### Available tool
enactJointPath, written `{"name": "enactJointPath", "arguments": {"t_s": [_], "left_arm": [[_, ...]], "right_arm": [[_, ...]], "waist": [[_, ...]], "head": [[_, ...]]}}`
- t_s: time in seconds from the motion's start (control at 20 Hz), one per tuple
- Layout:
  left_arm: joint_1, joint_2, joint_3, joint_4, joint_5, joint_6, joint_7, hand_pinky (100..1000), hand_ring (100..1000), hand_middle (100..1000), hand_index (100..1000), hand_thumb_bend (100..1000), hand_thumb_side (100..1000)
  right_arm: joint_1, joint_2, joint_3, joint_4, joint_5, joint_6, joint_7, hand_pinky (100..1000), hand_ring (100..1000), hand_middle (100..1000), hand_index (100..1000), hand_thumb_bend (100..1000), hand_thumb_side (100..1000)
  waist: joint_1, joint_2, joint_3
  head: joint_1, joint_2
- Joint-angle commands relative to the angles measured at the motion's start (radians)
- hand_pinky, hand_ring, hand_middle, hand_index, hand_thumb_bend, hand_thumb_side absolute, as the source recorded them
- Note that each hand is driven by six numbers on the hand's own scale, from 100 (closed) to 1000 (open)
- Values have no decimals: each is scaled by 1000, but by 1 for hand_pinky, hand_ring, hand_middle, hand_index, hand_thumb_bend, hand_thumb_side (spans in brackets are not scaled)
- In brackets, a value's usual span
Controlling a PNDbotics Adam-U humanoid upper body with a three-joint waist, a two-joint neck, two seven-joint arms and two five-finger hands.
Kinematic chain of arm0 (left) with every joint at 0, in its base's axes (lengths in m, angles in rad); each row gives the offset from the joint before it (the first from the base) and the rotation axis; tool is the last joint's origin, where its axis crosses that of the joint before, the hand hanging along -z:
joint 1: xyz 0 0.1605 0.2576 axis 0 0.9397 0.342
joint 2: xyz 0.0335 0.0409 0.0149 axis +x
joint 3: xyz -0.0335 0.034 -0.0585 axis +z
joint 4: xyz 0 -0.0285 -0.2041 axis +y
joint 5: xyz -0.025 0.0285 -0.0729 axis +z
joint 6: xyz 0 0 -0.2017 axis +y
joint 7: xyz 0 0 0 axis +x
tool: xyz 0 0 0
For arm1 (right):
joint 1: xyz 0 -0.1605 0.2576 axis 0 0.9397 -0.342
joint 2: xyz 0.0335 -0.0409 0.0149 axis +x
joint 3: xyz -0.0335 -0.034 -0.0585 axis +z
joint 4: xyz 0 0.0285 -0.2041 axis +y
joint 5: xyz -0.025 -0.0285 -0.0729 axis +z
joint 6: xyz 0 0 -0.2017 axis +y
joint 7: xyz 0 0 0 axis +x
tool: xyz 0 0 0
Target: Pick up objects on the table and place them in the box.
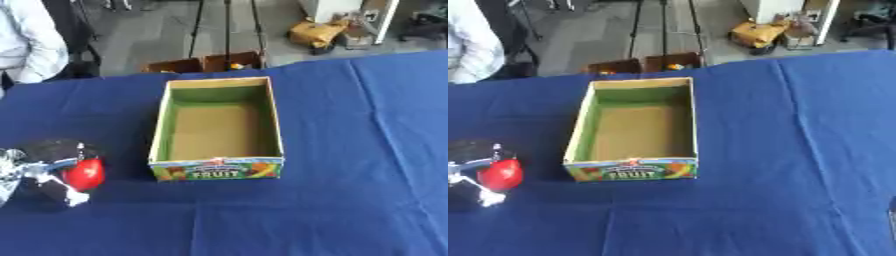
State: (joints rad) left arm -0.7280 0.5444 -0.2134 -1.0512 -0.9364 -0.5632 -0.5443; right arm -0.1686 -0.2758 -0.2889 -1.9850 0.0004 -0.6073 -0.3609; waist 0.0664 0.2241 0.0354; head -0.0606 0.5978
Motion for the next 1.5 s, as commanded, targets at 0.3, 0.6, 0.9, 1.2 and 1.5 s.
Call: {"name": "enactJointPath", "arguments": {"t_s": [0.3, 0.6, 0.9, 1.2, 1.5], "left_arm": [[-10, 32, 14, -34, 47, -167, -171, 378, 706, 753, 904, 100, 387], [-22, 48, 21, -54, 98, -165, -191, 385, 737, 747, 906, 100, 349], [-29, 62, 31, -74, 142, -157, -209, 390, 746, 739, 903, 100, 307], [-58, 96, 40, -92, 195, -163, -221, 361, 718, 727, 905, 100, 308], [-139, 131, 72, -78, 308, -156, -241, 300, 680, 690, 886, 100, 320]], "right_arm": [[-11, -11, -1, -15, -10, -4, -5, 760, 816, 472, 768, 100, 708], [-11, -13, 0, -15, -12, -4, -5, 761, 815, 473, 768, 100, 705], [-11, -13, 0, -15, -15, -7, -4, 762, 814, 473, 767, 100, 706], [-10, -15, 1, -15, -19, -9, -4, 762, 814, 474, 767, 100, 704], [-11, -18, 4, -15, -28, -11, -4, 761, 811, 476, 765, 100, 704]], "waist": [[-2, -12, -3], [-1, -14, -8], [0, -13, -11], [0, -16, -16], [-2, -23, -36]], "head": [[-4, -2], [-4, -2], [-9, -5], [-9, -1], [27, 3]]}}
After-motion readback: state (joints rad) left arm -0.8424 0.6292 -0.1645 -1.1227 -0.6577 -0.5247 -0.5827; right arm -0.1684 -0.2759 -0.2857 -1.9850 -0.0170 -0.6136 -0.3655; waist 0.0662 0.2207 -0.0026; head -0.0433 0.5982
